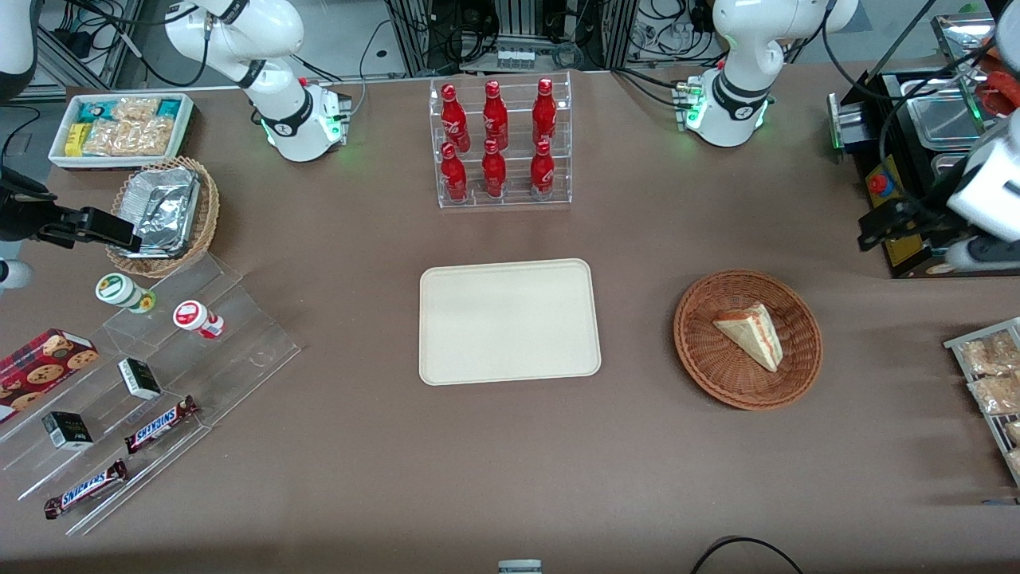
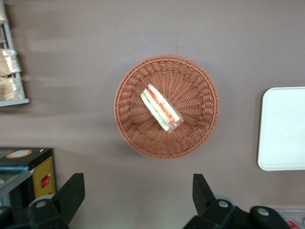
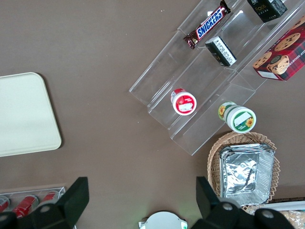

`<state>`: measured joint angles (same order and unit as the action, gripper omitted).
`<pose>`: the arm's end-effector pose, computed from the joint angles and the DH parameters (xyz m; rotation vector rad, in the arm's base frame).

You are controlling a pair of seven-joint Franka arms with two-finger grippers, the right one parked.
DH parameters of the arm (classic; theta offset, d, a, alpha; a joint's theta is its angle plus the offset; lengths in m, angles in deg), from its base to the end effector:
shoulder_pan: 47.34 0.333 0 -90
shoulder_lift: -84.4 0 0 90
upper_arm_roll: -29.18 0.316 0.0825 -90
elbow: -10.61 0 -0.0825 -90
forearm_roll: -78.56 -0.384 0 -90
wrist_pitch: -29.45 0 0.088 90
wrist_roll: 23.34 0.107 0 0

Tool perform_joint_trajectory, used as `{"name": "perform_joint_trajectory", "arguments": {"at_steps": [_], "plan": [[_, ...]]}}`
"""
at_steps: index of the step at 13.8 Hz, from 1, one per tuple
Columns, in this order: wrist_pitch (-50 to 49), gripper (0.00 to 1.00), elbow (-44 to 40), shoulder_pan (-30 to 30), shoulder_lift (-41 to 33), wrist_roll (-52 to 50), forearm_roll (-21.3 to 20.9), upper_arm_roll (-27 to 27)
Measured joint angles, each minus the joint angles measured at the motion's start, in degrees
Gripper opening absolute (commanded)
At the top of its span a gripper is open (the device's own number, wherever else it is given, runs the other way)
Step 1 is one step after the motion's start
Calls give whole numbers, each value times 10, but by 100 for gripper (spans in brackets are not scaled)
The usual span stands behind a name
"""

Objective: Place sandwich from basket to tray

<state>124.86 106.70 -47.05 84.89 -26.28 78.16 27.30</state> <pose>0.5617 -0.0148 0.5775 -3.1338 -0.0358 0.0316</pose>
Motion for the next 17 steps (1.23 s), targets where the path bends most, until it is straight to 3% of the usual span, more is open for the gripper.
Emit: {"name": "perform_joint_trajectory", "arguments": {"at_steps": [4,11,17], "plan": [[143,100,108,-1,10,-72,0,-7],[388,100,271,-1,15,-320,0,-15],[426,100,304,-2,54,-376,0,-39]]}}
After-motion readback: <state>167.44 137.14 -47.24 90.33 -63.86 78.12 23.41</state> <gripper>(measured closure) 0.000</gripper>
